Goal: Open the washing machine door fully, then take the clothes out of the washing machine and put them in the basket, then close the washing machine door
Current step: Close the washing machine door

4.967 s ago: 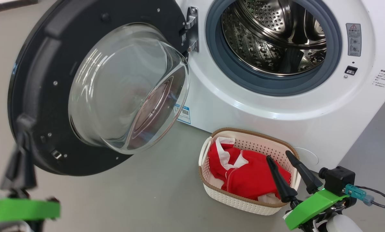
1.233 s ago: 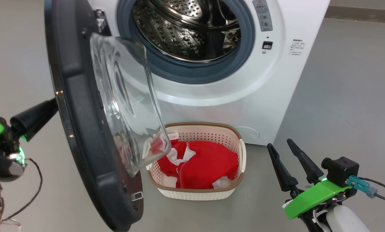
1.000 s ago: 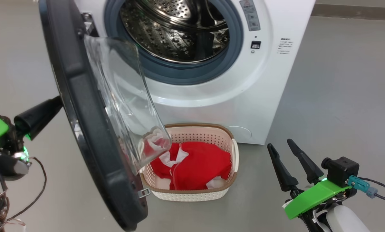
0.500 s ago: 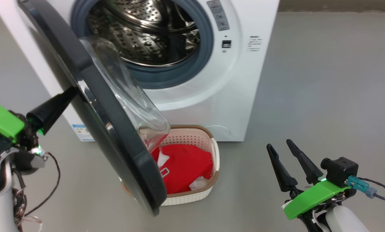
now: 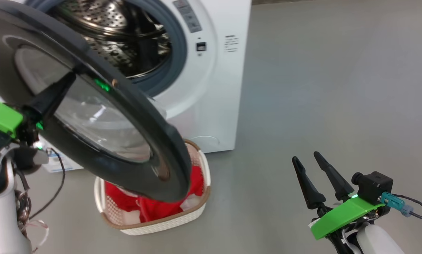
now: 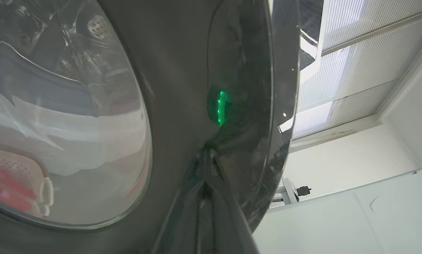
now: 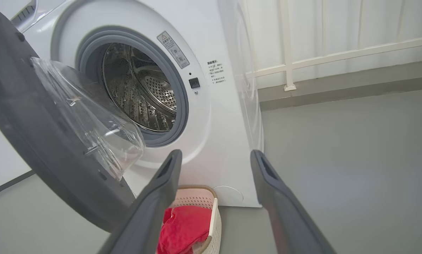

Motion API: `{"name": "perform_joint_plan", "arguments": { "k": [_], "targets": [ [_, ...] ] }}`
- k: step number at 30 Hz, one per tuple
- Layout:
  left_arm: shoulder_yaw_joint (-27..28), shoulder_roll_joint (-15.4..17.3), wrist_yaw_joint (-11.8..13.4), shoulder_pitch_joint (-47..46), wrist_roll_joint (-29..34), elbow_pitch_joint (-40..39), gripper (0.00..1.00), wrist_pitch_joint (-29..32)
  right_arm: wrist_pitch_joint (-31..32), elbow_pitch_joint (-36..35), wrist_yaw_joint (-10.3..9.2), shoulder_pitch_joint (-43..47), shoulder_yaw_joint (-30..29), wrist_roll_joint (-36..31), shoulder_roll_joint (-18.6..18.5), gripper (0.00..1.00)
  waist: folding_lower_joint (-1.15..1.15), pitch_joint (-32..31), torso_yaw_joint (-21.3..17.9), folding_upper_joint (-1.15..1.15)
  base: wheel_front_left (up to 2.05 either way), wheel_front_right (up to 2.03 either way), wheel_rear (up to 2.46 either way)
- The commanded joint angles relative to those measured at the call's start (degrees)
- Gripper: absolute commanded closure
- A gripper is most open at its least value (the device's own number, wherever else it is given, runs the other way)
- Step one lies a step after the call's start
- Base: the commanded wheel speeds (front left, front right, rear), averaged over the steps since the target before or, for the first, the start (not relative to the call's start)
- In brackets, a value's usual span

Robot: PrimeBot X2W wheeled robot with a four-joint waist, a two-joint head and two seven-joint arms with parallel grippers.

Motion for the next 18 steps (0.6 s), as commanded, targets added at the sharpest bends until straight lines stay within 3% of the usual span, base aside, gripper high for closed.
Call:
{"name": "perform_joint_plan", "arguments": {
  "k": [1, 18],
  "targets": [
    [1.4, 1.3, -0.8, -3.6, 0.6, -1.3, 1.0, -0.5, -0.7, -1.6, 0.09, -1.1, 0.8, 0.4, 0.2, 0.0, 0.0, 1.2, -2.9, 0.0, 0.0, 0.0, 0.0],
    [4.7, 5.0, -4.2, -12.0, 4.7, 6.7, 1.0, -8.5, -0.7, -2.7, 0.09, -2.6, -0.8, 0.3, 1.4, 0.0, 0.0, 6.4, -12.9, 0.0, 0.0, 0.0, 0.0]
  ]
}}
